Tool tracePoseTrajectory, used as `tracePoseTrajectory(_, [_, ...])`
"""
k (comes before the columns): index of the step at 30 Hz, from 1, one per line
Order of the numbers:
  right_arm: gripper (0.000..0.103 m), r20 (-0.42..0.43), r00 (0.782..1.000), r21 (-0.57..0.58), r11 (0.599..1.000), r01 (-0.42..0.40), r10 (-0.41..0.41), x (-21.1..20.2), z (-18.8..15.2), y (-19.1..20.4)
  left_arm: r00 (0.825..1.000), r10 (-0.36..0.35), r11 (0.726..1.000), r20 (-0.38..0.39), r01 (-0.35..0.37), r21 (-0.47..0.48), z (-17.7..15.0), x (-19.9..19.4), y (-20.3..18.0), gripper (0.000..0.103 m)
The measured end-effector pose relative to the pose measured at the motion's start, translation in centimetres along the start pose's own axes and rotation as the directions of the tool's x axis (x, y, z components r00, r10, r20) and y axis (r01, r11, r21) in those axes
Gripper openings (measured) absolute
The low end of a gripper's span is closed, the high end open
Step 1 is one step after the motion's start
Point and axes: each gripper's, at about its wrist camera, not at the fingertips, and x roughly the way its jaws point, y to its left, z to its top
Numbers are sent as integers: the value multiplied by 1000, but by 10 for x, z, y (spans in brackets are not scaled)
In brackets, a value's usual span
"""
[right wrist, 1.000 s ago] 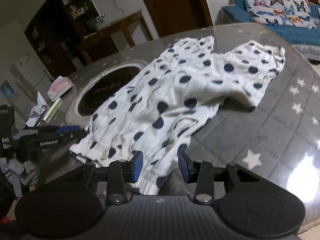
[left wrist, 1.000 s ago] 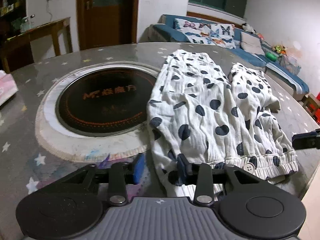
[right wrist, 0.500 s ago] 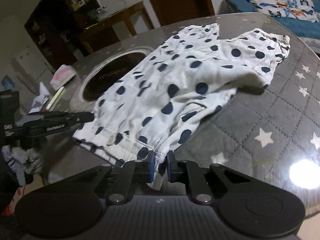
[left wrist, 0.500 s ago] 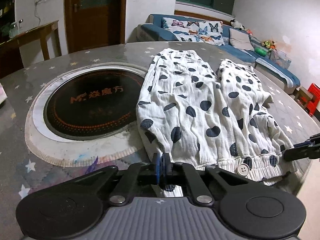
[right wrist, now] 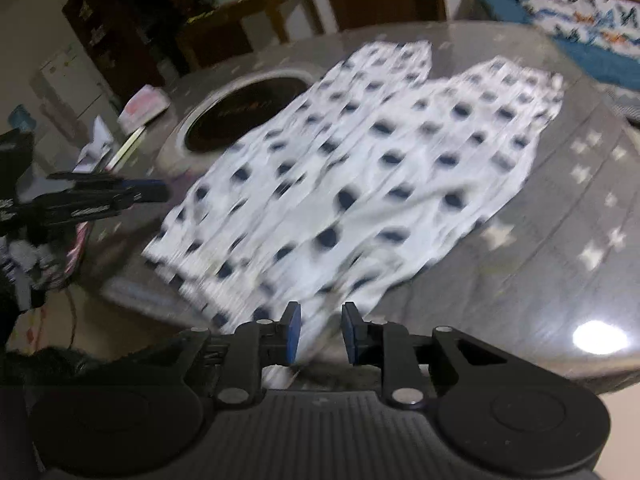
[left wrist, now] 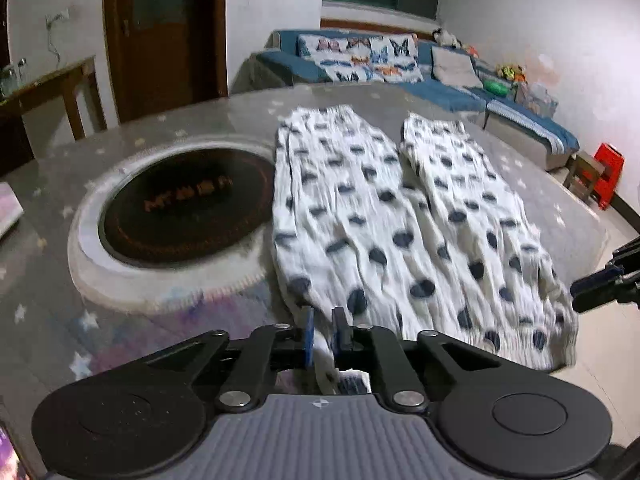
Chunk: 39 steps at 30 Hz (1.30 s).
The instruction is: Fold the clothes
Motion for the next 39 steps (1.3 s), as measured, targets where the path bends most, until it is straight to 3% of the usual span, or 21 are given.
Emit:
tracePoseTrajectory(4, [23,62,996,17,998,63,-64,0,19,-22,998,52,998,28,-52,-18,22,14,1,28])
tracePoseTrajectory(8, [31,103,981,32,986,161,-163,14,41,-51,995,92,994,31,-90,-55,47,41,4,29])
tracePoseTrajectory(17, [38,170,945,72,960,269,-278,51,92,-108,985,169,985,22,-167,-48,108,121,7,29])
tracePoseTrajectory(22, [43,173,934,54,950,309,-314,77,119,-131,985,163,987,50,-163,-13,143,167,8,46])
tracePoseTrajectory(23, [49,173,931,51,947,319,-323,81,124,-136,985,164,986,53,-164,-7,149,175,8,49])
tracePoseTrajectory(27, [54,183,923,44,941,335,-337,99,139,-148,985,161,987,56,-162,15,170,209,5,54])
tracePoseTrajectory(30, [56,192,930,45,949,312,-314,111,147,-155,989,142,989,39,-143,20,180,231,3,57])
tracePoseTrajectory(32, [66,210,931,39,954,298,-300,117,150,-158,989,143,989,31,-144,21,185,243,3,59])
tracePoseTrajectory(35, [72,226,933,28,960,280,-279,124,151,-161,989,147,989,21,-147,22,192,259,2,59])
tracePoseTrajectory(39, [74,244,933,18,963,270,-266,127,152,-163,986,166,985,18,-167,39,200,277,2,59])
